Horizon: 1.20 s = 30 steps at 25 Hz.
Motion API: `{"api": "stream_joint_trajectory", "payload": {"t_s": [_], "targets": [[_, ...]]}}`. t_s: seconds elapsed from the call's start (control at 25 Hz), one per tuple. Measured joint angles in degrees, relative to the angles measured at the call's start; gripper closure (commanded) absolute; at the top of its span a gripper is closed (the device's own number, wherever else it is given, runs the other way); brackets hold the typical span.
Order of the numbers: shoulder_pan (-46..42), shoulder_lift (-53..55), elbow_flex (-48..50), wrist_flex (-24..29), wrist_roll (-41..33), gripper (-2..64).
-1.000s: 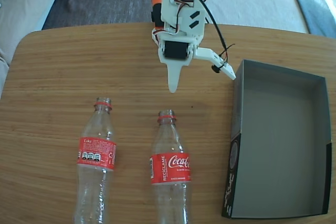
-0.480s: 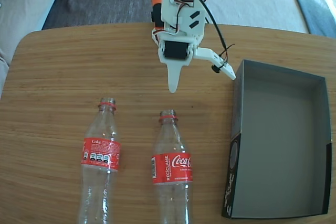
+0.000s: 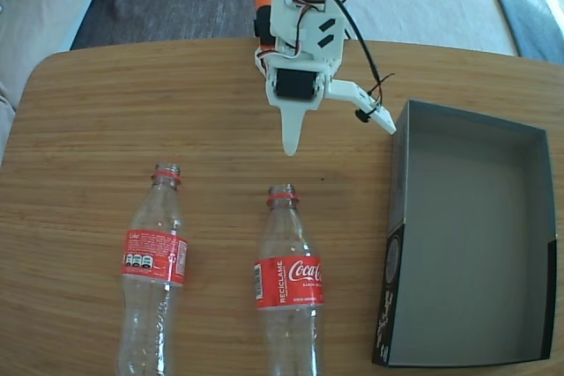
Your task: Grasp the bottles and put them in the box.
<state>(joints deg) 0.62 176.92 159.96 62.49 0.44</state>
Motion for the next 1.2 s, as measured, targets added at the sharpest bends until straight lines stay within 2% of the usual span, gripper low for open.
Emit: {"api": "stream_joint_trajectory", "payload": {"t_s": [0.24,0.36,0.64,1.0,1.2], "targets": [[0.09,-0.53,-0.53,0.26,0.0,61.4],[0.0,-0.53,-3.69,0.18,-3.16,61.3],[0.44,-15.82,-14.85,0.35,-20.74,61.3],[0.26,-45.97,-40.34,0.35,-42.19,61.3],[-2.02,-51.68,-44.91,0.35,-55.46,61.3]]}}
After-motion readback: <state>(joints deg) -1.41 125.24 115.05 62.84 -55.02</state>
